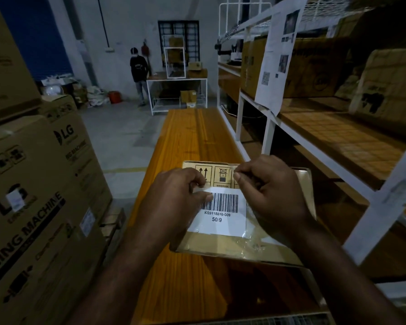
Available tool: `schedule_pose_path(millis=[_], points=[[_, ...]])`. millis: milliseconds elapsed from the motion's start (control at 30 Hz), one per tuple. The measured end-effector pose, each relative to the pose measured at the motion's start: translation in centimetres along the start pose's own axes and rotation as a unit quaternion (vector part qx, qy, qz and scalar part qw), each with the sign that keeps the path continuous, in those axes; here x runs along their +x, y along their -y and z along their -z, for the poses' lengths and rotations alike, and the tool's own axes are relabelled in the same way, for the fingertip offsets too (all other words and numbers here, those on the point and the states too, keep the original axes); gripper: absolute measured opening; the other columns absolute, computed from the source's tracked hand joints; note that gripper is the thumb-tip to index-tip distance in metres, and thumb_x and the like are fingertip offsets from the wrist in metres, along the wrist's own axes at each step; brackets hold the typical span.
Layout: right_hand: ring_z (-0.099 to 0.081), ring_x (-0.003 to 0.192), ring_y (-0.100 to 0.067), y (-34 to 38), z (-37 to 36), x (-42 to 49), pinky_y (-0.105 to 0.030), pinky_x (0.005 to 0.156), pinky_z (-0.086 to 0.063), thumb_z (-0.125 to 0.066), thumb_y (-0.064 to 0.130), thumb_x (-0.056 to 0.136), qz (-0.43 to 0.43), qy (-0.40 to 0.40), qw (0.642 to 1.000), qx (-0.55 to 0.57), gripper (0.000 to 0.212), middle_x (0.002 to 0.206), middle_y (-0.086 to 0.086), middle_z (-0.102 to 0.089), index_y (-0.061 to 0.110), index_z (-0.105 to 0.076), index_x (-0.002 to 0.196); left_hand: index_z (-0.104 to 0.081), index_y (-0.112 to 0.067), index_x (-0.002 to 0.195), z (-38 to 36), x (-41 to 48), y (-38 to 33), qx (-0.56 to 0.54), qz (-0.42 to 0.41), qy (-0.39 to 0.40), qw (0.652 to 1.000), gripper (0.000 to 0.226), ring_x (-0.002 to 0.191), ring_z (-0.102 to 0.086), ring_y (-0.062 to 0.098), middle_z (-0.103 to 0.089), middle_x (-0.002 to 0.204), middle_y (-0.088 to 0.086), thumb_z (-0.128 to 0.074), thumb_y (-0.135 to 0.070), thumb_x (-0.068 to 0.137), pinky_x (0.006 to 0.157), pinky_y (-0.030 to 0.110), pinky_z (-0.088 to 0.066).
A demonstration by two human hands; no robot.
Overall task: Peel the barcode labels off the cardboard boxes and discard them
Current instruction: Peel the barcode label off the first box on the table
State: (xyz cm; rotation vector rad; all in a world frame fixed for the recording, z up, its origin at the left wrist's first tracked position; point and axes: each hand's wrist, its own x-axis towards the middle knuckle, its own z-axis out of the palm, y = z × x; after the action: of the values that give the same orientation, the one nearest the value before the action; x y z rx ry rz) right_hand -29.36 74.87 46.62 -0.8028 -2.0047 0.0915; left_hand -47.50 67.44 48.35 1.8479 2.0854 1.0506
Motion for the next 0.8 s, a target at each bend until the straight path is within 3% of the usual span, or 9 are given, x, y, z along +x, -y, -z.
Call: schedule_pose_path(millis=[100,200,400,500,600,700,800], points=[[-0.052,0.086,-0.007,-0.3,0.2,0.1,-0.023,0.070,-0.044,-0.063,0.028,0.088,0.013,0.035,0.999,-0.002,0.011,0.087,0.010,-0.060,0.021,-0.070,0.092,-0.068,-0.028,0.080,-0.2,0.1,-0.2,-0.006,-0.007,-0.008,1.000,0.011,0.078,-0.064,0.001,-0.067,0.086,-0.013,-0.079,-0.027,0.082,0.063,0.020,-0.055],[-0.051,0.091,-0.009,-1.0,0.5,0.3,-0.026,0.072,-0.044,-0.064,0.031,0.085,0.017,0.059,0.998,-0.009,0.017,0.090,0.010,-0.057,0.023,-0.072,0.097,-0.065,-0.030,0.073,-0.4,0.3,0.0,-0.027,-0.016,0.000,1.000,0.017,0.080,-0.066,0.005,-0.069,0.084,-0.012,-0.077,-0.025,0.084,0.066,0.028,-0.057],[-0.042,0.094,-0.007,-1.4,0.6,0.3,-0.018,0.070,-0.038,-0.069,0.039,0.081,0.022,0.097,0.994,-0.039,0.030,0.096,0.014,-0.049,0.027,-0.072,0.109,-0.064,-0.030,0.071,-0.6,0.6,0.2,-0.044,-0.017,0.014,0.999,0.019,0.088,-0.063,0.010,-0.069,0.086,-0.011,-0.072,-0.028,0.088,0.074,0.037,-0.056],[-0.041,0.096,-0.009,-1.3,0.7,0.3,-0.024,0.071,-0.042,-0.068,0.039,0.081,0.029,0.108,0.993,-0.047,0.030,0.097,0.014,-0.047,0.028,-0.072,0.108,-0.065,-0.030,0.072,-0.5,0.6,0.6,-0.052,-0.014,0.024,0.998,0.017,0.096,-0.061,0.017,-0.068,0.085,-0.013,-0.072,-0.030,0.087,0.078,0.043,-0.055],[-0.042,0.097,-0.011,-1.1,0.7,0.3,-0.032,0.073,-0.047,-0.071,0.038,0.081,0.028,0.113,0.992,-0.052,0.029,0.098,0.013,-0.048,0.030,-0.072,0.109,-0.064,-0.031,0.073,-0.3,0.6,0.7,-0.054,-0.024,0.032,0.998,0.016,0.096,-0.061,0.018,-0.068,0.083,-0.013,-0.071,-0.032,0.088,0.077,0.042,-0.053],[-0.041,0.098,-0.010,-1.0,0.7,0.3,-0.033,0.075,-0.047,-0.071,0.037,0.081,0.025,0.119,0.991,-0.056,0.029,0.099,0.014,-0.047,0.032,-0.071,0.110,-0.064,-0.031,0.075,-0.1,0.4,0.7,-0.060,-0.027,0.045,0.997,0.015,0.098,-0.060,0.016,-0.069,0.086,-0.013,-0.069,-0.033,0.088,0.079,0.045,-0.054],[-0.039,0.099,-0.010,-0.9,0.7,0.3,-0.031,0.076,-0.045,-0.070,0.040,0.082,0.024,0.126,0.990,-0.061,0.031,0.099,0.017,-0.044,0.036,-0.069,0.113,-0.064,-0.029,0.075,0.1,0.4,0.7,-0.064,-0.032,0.059,0.996,0.015,0.094,-0.061,0.010,-0.069,0.086,-0.012,-0.069,-0.032,0.089,0.073,0.038,-0.055]])
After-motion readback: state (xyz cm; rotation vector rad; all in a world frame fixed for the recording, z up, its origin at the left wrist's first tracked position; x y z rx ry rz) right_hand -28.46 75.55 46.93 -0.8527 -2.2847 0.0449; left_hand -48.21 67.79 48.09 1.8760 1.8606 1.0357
